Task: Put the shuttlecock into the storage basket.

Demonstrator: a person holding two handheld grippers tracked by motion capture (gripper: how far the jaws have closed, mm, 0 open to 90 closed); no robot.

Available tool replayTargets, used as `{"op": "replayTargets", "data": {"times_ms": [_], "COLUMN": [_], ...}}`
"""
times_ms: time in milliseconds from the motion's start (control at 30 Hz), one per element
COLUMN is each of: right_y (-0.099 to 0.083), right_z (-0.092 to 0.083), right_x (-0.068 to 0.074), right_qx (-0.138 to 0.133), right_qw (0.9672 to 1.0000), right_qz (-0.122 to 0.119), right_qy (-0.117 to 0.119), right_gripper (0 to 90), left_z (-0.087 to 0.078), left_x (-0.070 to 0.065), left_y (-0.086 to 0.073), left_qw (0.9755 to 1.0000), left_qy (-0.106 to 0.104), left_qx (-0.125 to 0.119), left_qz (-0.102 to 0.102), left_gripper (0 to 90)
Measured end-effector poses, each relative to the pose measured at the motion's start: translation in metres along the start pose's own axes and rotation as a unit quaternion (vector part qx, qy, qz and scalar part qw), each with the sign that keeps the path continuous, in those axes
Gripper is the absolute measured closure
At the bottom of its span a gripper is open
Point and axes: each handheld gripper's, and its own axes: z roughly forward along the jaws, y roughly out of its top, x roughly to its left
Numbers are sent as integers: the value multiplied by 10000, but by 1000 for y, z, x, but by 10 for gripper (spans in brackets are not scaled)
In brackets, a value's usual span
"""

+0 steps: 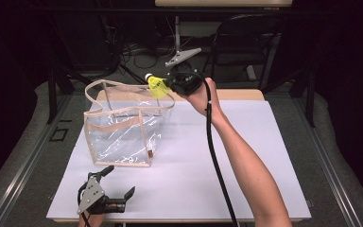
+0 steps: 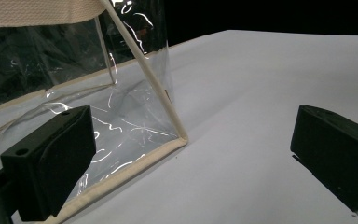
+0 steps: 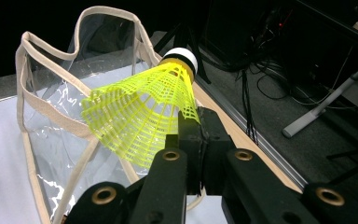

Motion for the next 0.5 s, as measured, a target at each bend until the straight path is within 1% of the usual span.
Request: {"op": "replayTargets", "data": {"times_ms": [500], "right_y": [4], "right_z": [11], "right_x": [6], "right_qx": [33], "right_qw": [10000], "right_qz": [-6], "right_qy": [42], "right_gripper": [893], "left_z": [0], "left_x": [0], "left_y": [0], "left_qw": [10000], "left_qy": [-4], "left_qx": [-6], "left_qz": [9], "left_gripper": [1]}}
